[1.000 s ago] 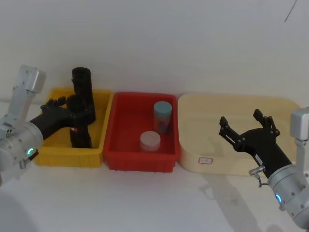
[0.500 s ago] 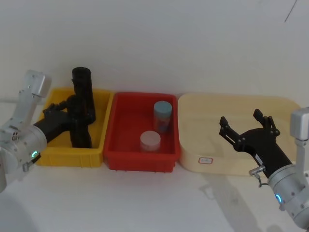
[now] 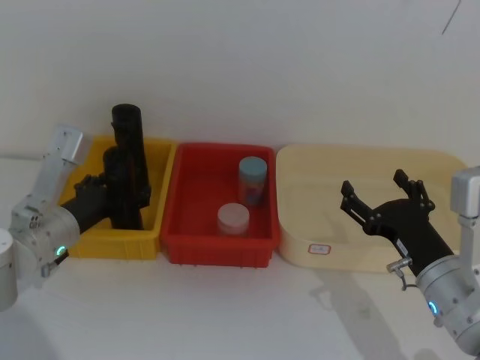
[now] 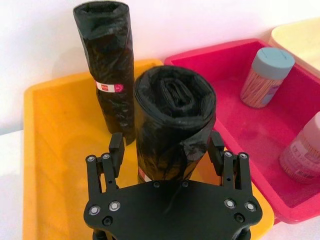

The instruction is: Pick up the garbage bag with the one hand and transfer it to the other hand.

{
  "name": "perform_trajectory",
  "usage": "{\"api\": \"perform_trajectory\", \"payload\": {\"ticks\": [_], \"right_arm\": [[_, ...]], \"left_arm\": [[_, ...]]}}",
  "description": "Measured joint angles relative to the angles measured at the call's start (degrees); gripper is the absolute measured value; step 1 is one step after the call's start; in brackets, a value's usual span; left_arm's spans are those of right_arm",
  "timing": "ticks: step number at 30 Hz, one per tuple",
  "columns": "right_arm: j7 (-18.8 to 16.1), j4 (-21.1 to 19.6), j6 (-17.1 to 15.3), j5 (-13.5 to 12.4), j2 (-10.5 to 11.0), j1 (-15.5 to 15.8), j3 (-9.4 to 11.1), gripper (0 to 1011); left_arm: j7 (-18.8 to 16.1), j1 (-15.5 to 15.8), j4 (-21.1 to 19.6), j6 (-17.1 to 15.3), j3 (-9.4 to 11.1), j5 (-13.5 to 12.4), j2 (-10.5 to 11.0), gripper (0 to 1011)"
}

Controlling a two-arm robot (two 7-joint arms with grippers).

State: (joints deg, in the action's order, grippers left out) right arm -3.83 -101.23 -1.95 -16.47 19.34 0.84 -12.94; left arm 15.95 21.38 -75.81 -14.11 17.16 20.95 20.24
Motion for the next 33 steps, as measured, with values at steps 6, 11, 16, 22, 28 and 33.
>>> {"api": "perform_trajectory", "payload": {"ticks": [6,11,16,22,28,33], "right_arm": [[0.0,0.0,0.0,0.0,0.0,0.0,0.0,1000],[0.0,0.0,0.0,0.0,0.0,0.0,0.0,1001],[0.0,0.0,0.0,0.0,0.0,0.0,0.0,1001],[0.0,0.0,0.0,0.0,0.0,0.0,0.0,1000],[0.0,0.0,0.0,0.0,0.0,0.0,0.0,1001],[-0.02,0.01,-0.03,0.0,-0.01,-0.04,0.0,1001]], "left_arm": [[-0.07,0.05,0.73,0.14,0.23,-0.85,-0.26,1002],[-0.26,0.05,1.07,0.42,0.31,-1.45,-0.43,1001],[-0.39,0.04,1.26,0.62,0.34,-1.79,-0.53,962],[-0.5,0.01,1.44,0.79,0.36,-2.07,-0.61,829],[-0.58,-0.02,1.55,0.87,0.4,-2.24,-0.65,644],[-0.6,-0.03,1.59,0.93,0.42,-2.32,-0.67,507]]}}
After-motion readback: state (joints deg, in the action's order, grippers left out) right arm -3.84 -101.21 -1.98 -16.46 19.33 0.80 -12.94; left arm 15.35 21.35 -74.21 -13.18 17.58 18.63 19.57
